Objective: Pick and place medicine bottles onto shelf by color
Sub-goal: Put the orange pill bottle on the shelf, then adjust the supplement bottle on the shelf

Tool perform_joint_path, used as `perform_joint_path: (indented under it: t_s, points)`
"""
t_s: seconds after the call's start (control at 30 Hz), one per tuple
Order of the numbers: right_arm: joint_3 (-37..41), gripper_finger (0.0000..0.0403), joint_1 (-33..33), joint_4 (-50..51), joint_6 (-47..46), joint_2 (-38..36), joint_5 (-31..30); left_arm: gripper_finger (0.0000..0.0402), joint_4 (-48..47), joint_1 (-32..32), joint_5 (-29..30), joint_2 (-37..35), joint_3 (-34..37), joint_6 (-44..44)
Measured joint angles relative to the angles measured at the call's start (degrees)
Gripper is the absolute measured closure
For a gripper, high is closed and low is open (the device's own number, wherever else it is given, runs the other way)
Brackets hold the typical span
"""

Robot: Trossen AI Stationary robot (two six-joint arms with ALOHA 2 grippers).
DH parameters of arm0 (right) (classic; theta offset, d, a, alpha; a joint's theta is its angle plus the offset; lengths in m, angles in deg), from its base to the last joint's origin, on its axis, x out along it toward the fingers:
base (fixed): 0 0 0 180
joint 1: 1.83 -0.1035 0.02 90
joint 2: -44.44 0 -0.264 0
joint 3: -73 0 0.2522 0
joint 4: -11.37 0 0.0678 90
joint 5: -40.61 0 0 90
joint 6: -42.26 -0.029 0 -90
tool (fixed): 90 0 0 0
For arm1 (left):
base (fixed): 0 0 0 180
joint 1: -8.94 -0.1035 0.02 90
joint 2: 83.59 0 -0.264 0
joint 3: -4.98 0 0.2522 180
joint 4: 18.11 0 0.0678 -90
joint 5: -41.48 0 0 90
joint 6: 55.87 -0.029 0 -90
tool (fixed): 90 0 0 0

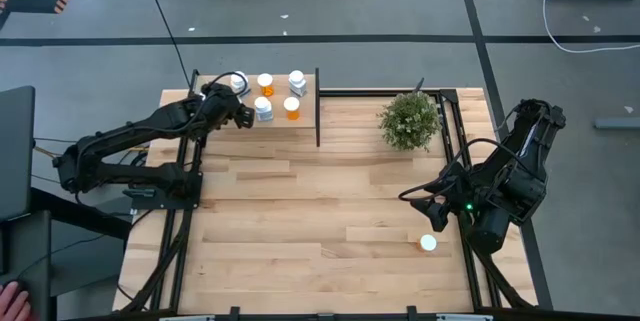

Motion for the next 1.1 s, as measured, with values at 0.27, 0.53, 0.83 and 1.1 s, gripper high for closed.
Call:
perform_joint_path:
  t_s: [0.27,0.53,0.83,1.1]
  points:
    - [0.0,0.0065,0.0,-0.9,0.0,0.0,0.1,0.0147,-0.3,0.0,0.5,0.0,-0.2,0.3]
    - [0.0,0.0065,0.0,-0.9,0.2,0.0,0.1,0.0135,-0.4,0.2,0.6,-0.2,-5.5,-7.5]
    - [0.0,0.0065,0.0,-0.8,0.4,0.0,-0.8,0.0149,-14.8,0.2,1.2,-0.2,-14.7,-6.5]
    - [0.0,0.0065,0.0,-0.8,0.8,0.0,-2.2,0.0267,-26.1,0.2,-1.9,-1.0,-17.1,-1.5]
